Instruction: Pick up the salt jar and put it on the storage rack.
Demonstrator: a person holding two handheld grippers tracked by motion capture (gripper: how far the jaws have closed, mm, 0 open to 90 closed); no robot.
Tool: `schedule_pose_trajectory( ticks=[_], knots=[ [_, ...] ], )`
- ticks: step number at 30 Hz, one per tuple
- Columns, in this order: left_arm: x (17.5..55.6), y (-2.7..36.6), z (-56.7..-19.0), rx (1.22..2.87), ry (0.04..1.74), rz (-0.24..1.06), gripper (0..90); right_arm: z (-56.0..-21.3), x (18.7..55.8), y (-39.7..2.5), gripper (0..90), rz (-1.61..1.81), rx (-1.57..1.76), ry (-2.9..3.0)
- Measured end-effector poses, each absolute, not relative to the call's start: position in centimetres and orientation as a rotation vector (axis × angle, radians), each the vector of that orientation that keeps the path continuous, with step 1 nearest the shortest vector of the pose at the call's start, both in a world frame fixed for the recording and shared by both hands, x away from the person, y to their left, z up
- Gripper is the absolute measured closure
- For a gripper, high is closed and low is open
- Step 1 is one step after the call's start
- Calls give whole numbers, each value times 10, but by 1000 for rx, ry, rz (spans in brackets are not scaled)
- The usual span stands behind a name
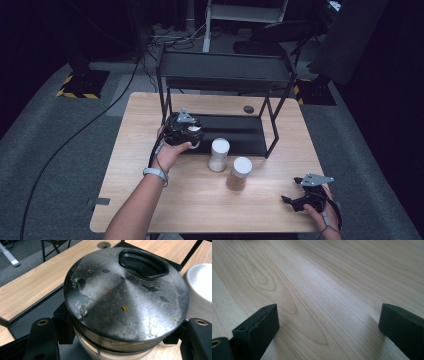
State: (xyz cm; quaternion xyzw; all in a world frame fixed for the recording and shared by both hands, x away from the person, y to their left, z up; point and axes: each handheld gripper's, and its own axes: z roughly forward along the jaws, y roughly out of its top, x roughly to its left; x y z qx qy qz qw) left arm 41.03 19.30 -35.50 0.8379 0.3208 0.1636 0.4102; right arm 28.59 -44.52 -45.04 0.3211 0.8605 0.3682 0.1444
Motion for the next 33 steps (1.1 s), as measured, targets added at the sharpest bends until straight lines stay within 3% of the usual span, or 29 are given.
schedule_pose_trajectory(
  ticks=[33],
  knots=[
    [443,182,-384,2166,902,376,297,-450,286,-445,29,1063,916,2486]
  ],
)
